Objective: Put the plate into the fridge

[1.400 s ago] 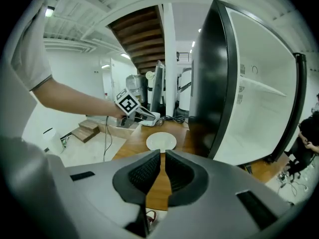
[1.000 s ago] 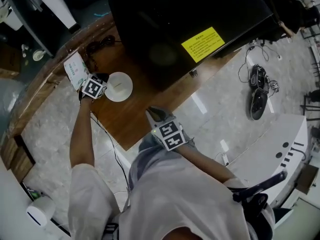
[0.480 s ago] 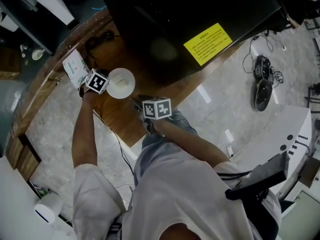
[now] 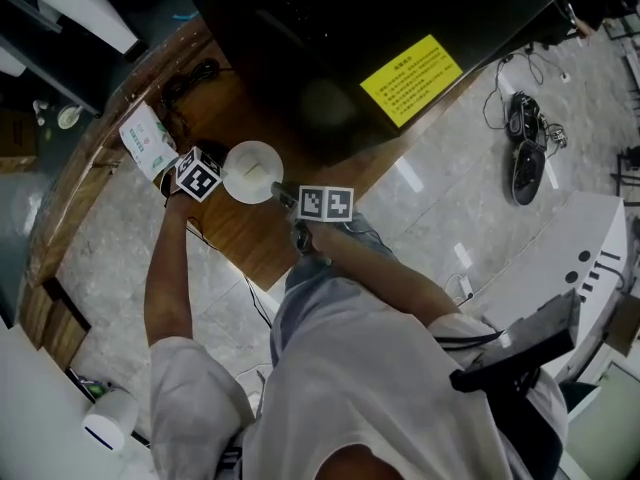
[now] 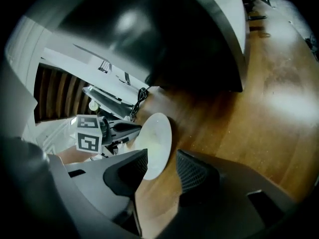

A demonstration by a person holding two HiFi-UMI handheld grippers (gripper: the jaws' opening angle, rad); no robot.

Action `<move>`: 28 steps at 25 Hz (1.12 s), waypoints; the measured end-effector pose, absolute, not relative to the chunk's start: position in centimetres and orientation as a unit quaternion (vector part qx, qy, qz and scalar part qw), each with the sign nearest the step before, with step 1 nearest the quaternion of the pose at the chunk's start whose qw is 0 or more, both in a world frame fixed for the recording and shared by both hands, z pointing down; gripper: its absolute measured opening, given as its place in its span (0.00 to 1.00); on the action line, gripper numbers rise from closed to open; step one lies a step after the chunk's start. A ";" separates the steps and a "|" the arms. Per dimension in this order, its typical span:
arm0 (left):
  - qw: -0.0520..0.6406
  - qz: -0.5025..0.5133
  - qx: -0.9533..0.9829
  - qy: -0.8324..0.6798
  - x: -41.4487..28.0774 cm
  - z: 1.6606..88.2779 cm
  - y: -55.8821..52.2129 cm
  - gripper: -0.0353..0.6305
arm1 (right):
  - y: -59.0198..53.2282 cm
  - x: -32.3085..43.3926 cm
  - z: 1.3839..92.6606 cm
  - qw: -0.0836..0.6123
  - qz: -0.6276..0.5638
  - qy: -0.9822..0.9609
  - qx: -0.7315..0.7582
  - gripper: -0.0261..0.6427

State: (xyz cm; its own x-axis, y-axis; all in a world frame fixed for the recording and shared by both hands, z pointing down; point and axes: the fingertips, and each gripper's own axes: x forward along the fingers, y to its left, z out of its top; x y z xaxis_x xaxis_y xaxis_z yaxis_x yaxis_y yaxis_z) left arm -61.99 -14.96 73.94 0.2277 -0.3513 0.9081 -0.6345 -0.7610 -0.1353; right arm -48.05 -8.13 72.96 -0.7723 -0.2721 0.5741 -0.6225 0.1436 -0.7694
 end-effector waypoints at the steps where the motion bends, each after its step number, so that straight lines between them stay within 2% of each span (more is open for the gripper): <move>1: 0.130 0.530 0.781 -0.305 -61.1 74.0 -14.6 0.08 | -8.2 -47.9 73.0 0.145 0.588 -0.736 0.303 0.31; 4: 0.117 0.528 0.789 -0.293 -59.6 73.9 -14.0 0.08 | -8.5 -47.5 73.1 0.115 0.610 -0.723 0.303 0.30; 10: 0.144 0.502 0.789 -0.324 -59.3 74.0 -13.7 0.08 | -7.7 -47.2 73.4 0.054 0.673 -0.687 0.267 0.13; 16: 0.164 0.450 0.785 -0.393 -59.2 73.7 -13.5 0.08 | -6.0 -49.0 72.6 0.020 0.711 -0.672 0.207 0.11; 19: 0.188 0.403 0.799 -0.405 -58.0 73.0 -12.9 0.08 | -5.0 -50.3 71.8 0.028 0.712 -0.675 0.191 0.11; 24: 0.113 0.436 0.791 -0.415 -58.5 72.4 -11.8 0.08 | -5.0 -49.8 72.0 0.043 0.698 -0.682 0.216 0.09; 28: 0.110 0.408 0.777 -0.466 -59.7 70.8 -10.2 0.08 | -4.2 -48.9 71.7 0.069 0.683 -0.695 0.213 0.08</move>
State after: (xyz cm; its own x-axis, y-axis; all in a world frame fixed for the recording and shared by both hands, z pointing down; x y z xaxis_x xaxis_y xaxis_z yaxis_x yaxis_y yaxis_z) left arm -59.73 -10.21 70.80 0.2314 -0.6350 0.7371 -0.8146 -0.5407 -0.2100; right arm -48.93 -4.24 71.69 -0.8999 -0.2006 0.3872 -0.3906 -0.0242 -0.9202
